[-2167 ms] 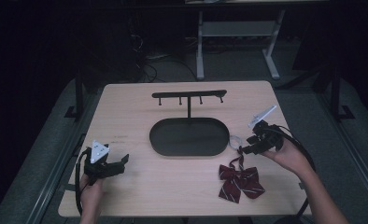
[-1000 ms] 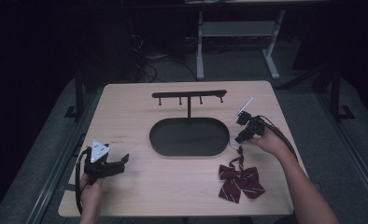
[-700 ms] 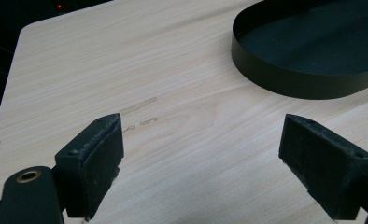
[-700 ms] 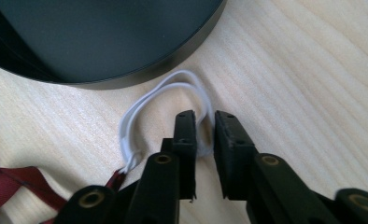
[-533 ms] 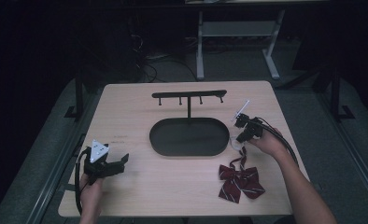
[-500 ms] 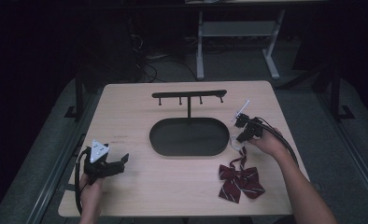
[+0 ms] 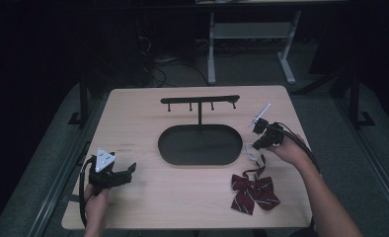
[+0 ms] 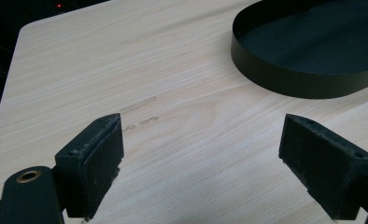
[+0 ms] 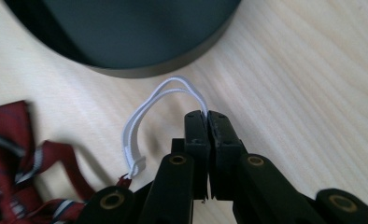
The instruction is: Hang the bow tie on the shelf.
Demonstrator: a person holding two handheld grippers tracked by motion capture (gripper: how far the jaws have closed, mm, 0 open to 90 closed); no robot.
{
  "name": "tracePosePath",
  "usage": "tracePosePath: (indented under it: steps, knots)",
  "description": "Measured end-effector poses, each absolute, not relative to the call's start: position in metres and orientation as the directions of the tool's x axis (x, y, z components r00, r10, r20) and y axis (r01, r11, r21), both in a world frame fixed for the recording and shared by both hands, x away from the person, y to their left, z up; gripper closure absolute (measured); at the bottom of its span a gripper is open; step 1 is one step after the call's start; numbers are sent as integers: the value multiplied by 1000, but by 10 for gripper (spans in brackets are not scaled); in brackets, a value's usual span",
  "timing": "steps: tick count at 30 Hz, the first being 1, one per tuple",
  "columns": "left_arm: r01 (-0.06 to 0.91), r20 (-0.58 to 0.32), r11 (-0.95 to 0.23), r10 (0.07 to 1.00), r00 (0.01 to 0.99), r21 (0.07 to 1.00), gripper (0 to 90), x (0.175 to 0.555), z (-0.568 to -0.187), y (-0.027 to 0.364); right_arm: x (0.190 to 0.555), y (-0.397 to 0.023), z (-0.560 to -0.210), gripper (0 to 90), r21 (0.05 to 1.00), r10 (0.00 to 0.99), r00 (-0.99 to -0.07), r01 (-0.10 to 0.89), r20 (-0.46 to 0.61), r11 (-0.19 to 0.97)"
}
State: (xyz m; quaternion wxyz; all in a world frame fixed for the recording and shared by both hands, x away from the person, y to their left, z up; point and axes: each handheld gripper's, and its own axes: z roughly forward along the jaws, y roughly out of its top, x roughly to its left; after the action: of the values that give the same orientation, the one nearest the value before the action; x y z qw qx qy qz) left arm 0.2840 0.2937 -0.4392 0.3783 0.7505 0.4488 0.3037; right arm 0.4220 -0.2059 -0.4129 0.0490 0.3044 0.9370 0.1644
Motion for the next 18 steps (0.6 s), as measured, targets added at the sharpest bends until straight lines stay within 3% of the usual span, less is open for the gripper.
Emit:
tracePosePath:
  steps: [18]
  knots:
    - [443, 119, -313, 903, 412, 840, 136, 284, -439, 293, 396, -199, -371, 873, 429, 509, -860, 453, -19, 781]
